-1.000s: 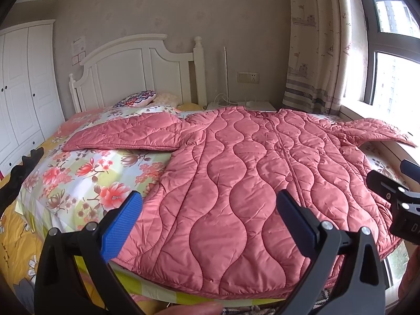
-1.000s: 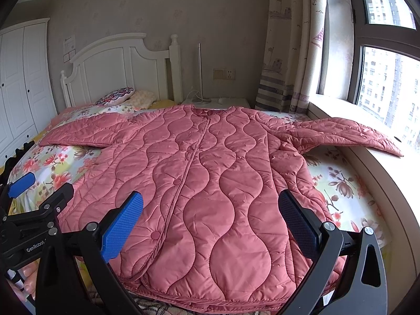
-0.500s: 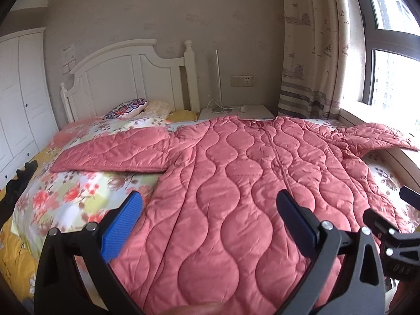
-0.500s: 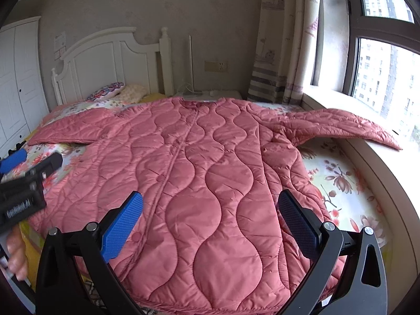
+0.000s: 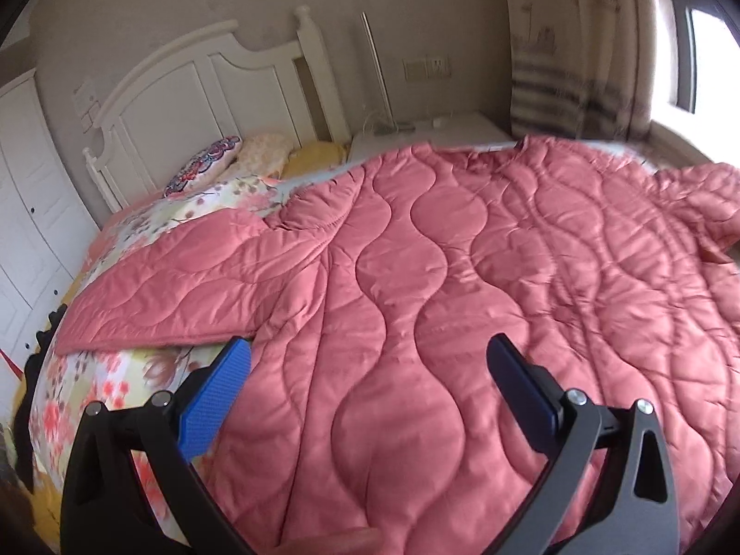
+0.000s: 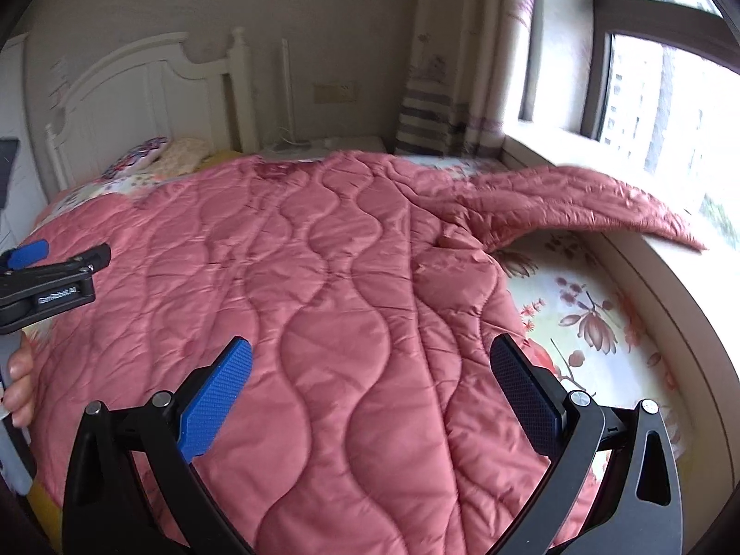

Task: Fold large clothes
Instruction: 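Grasp the sleeve with the right tool and lift it over the coat body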

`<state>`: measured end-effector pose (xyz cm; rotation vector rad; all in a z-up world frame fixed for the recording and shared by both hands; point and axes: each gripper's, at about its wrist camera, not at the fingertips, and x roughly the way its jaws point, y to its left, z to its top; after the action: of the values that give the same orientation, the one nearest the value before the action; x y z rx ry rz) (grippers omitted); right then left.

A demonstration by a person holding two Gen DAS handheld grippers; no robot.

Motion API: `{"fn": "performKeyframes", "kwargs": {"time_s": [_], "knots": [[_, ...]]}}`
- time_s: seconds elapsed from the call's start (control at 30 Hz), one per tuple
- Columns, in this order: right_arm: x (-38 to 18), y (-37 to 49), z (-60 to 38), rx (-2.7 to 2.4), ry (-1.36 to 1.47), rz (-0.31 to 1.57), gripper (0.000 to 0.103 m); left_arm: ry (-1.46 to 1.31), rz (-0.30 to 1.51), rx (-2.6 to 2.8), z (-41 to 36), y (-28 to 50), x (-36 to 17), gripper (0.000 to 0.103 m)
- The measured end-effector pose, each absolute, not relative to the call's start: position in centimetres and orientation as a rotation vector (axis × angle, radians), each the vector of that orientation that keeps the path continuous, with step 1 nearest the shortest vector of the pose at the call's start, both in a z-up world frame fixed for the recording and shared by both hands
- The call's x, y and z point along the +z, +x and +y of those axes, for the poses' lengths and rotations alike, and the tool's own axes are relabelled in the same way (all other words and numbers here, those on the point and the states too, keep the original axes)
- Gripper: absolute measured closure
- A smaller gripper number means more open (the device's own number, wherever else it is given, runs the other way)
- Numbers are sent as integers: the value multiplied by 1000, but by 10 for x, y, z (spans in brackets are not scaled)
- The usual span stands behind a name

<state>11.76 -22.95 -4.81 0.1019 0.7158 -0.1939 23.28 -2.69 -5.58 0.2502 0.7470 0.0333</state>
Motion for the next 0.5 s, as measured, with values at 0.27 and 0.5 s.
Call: {"fn": "performKeyframes", "kwargs": {"time_s": [0.27,0.5], "knots": [[-52,153,-316,-269,296,735,4,158,890,-31,-14,280,-118,2],[-61,181,-434,-378,699,653,4,75,922,-71,-2,287,-122,2]]}}
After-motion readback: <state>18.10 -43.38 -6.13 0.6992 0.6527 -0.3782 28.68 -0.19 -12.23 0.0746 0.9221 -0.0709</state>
